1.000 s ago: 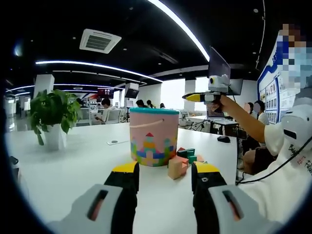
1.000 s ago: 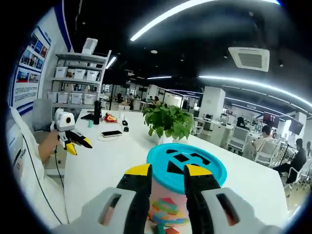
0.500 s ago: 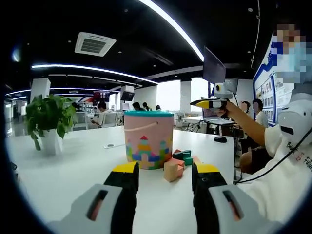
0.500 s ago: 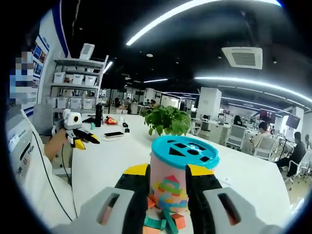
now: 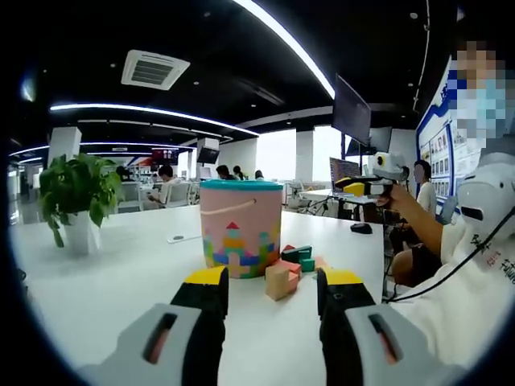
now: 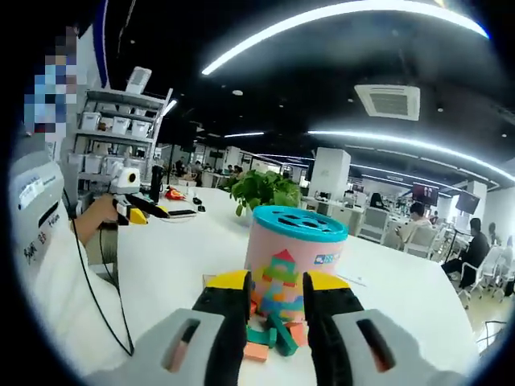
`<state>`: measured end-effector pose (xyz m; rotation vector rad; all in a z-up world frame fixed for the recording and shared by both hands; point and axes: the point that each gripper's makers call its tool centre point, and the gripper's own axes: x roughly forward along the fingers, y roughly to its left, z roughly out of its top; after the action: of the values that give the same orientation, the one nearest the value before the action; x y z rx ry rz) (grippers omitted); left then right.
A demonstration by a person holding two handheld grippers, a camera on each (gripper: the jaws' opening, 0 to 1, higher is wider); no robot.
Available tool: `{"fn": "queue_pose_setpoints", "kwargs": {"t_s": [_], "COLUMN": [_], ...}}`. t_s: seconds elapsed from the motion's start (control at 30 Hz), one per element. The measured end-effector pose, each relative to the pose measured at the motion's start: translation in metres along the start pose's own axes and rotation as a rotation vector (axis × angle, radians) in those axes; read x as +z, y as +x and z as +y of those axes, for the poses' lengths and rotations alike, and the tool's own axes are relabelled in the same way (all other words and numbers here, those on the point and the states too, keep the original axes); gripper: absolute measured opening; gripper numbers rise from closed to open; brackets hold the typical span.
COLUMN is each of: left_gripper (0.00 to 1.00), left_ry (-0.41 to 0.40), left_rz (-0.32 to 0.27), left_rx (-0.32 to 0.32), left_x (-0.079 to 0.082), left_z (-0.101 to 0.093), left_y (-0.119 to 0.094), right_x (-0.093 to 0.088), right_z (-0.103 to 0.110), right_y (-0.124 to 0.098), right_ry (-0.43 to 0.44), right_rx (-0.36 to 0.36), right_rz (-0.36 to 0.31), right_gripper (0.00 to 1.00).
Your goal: Arrange the toys in the designated storage area by placing each visible toy with the group until no toy remains scattered across the table.
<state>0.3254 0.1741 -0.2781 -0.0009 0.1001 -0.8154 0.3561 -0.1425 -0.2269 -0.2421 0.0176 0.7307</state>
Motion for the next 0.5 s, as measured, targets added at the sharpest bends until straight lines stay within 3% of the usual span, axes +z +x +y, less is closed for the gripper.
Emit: {"fn": "queue_pose_setpoints", "kwargs": {"t_s": [0.07, 0.27, 0.33, 0.37, 0.5], "left_gripper": [0.45, 0.45, 0.45, 0.45, 0.45], "left_ry": [0.002, -0.003, -0.003, -0.001, 0.004], "left_rz": [-0.005, -0.001, -0.002, 0.0, 0.0], "left_rx": [0.004, 0.015, 0.015, 0.016, 0.02], "left_x": [0.001, 0.0, 0.0, 0.0, 0.002], "left_z": [0.001, 0.004, 0.004, 0.004, 0.003], "left_y": [-0.001, -0.003, -0.003, -0.003, -0.005], "right_x": [0.001, -0.004, -0.014, -0.025, -0.044], "right_z": [0.0, 0.004, 0.005, 0.01, 0.01], "right_y": [-0.007, -0.013, -0.013, -0.011, -0.006], "right_ry": [0.019, 0.03, -0.004, -0.032, 0.008], "right_rx": [-0.021, -0.083, -0.107, -0.083, -0.076], "right_rz": [-0.027, -0.045, -0.026, 0.012, 0.031], "right_gripper": [0.34, 0.33, 0.32, 0.32, 0.32]}}
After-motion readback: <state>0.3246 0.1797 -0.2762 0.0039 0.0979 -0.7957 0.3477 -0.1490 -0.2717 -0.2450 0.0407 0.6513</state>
